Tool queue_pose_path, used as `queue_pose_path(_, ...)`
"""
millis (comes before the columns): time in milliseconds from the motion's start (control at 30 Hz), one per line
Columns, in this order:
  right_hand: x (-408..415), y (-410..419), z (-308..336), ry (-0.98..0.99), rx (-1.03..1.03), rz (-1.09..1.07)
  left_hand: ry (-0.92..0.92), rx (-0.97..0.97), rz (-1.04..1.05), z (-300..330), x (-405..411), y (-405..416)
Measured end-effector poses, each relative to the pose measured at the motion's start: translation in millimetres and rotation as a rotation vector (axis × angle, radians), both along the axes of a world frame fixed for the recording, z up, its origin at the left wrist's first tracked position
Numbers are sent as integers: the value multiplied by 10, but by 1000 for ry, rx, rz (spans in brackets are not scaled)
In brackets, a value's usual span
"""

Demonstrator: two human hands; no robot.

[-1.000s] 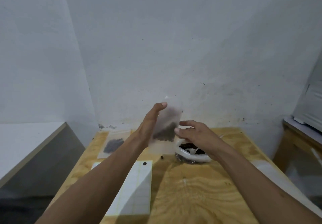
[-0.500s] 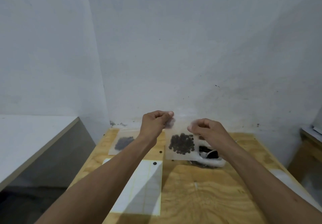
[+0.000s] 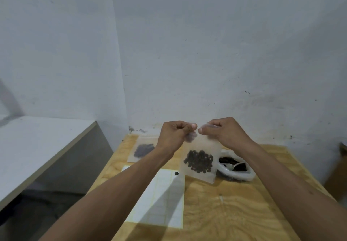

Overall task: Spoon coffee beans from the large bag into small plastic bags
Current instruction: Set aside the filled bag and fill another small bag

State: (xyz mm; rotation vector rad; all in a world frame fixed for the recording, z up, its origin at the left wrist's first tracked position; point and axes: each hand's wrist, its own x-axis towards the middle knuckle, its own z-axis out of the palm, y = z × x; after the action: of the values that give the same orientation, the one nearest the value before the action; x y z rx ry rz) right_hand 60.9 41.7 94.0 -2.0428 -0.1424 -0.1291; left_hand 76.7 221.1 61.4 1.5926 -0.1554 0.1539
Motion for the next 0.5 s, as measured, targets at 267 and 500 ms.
queue_pose_path(267, 27, 123, 2, 21, -60, 10, 41, 16, 38, 72, 26, 165)
queue_pose_path(500, 51, 79, 106, -18, 102, -80, 40, -5, 80, 215, 106, 286)
